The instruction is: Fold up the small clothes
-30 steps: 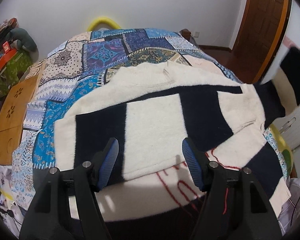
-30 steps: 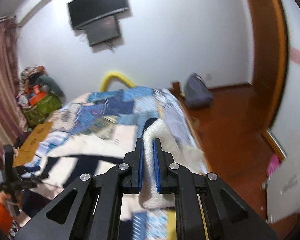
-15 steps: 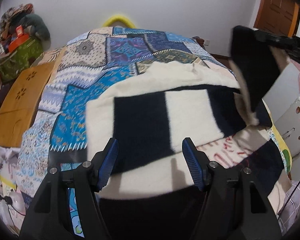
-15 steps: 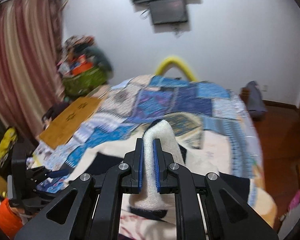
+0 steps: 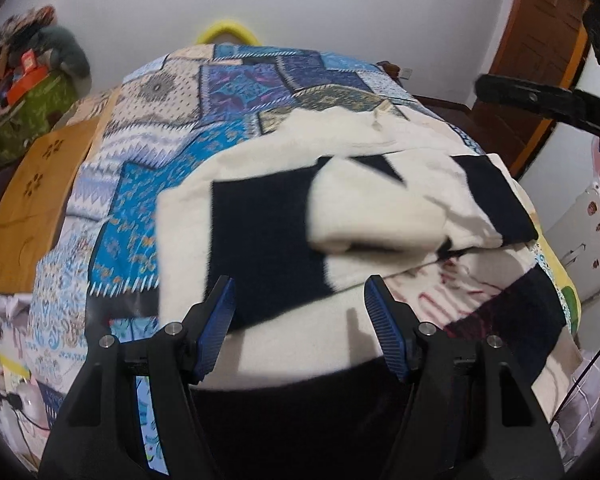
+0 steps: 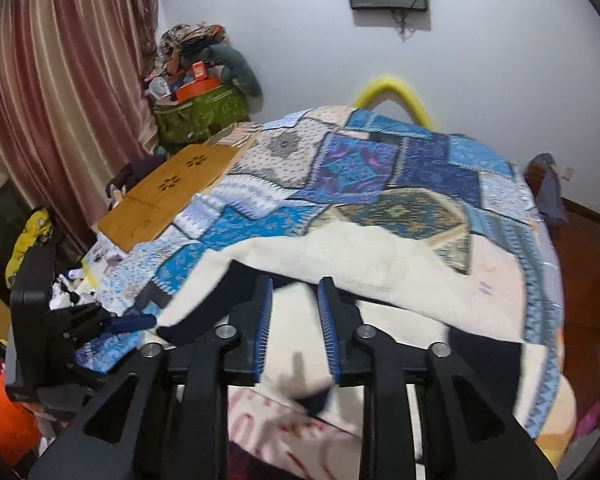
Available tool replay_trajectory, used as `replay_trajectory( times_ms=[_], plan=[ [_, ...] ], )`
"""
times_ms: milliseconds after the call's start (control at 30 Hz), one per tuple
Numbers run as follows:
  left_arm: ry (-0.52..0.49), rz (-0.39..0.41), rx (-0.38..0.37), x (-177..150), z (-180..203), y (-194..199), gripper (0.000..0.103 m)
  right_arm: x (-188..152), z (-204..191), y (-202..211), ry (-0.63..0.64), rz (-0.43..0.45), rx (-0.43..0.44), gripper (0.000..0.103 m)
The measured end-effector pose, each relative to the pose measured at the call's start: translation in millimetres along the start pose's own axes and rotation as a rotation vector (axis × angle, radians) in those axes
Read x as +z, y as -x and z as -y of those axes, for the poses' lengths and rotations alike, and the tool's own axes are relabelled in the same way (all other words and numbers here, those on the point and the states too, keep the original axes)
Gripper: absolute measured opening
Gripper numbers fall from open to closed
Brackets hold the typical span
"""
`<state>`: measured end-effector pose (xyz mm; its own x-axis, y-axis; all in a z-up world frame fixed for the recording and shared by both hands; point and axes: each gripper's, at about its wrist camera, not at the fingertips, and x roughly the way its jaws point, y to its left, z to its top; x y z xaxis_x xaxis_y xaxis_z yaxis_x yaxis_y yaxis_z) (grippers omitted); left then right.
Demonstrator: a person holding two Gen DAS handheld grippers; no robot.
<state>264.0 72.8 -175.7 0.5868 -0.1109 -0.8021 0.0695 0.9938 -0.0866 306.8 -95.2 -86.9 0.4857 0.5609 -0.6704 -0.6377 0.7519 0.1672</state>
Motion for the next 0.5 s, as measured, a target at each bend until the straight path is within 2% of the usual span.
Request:
replay_trajectory(
  times_ms=[100, 300, 367, 433, 500],
  plan=[
    [-0.065, 0.011, 0.029, 8.9, 19.1, -6.6, 0.066, -10.2, 19.3, 16.5, -0.007, 0.008, -0.054, 0.036],
    [-0.240, -0.050, 0.106, 15.1, 58.8, -40.5, 0.066, -46.2, 72.9, 38.0, -0.055, -0.044, -0.145, 0.041],
    [-0.294, -0.059, 0.128, 14.6, 71.5, -48.6, 0.069, -62.2, 89.5, 38.5, -0.078, -0.077, -0.163, 0.041],
    [-0.341, -0.048, 0.181, 15.3, 84.6, -56.5, 0.070, -77.0, 103.3, 37.8, -0.108, -0.104, -0.173, 0.041],
    [-0.376, -0.018, 0.204, 19.2, 93.6, -59.6, 0.070, -92.4, 114.5, 36.9, -0.146, -0.124, -0.166, 0.041]
  ],
)
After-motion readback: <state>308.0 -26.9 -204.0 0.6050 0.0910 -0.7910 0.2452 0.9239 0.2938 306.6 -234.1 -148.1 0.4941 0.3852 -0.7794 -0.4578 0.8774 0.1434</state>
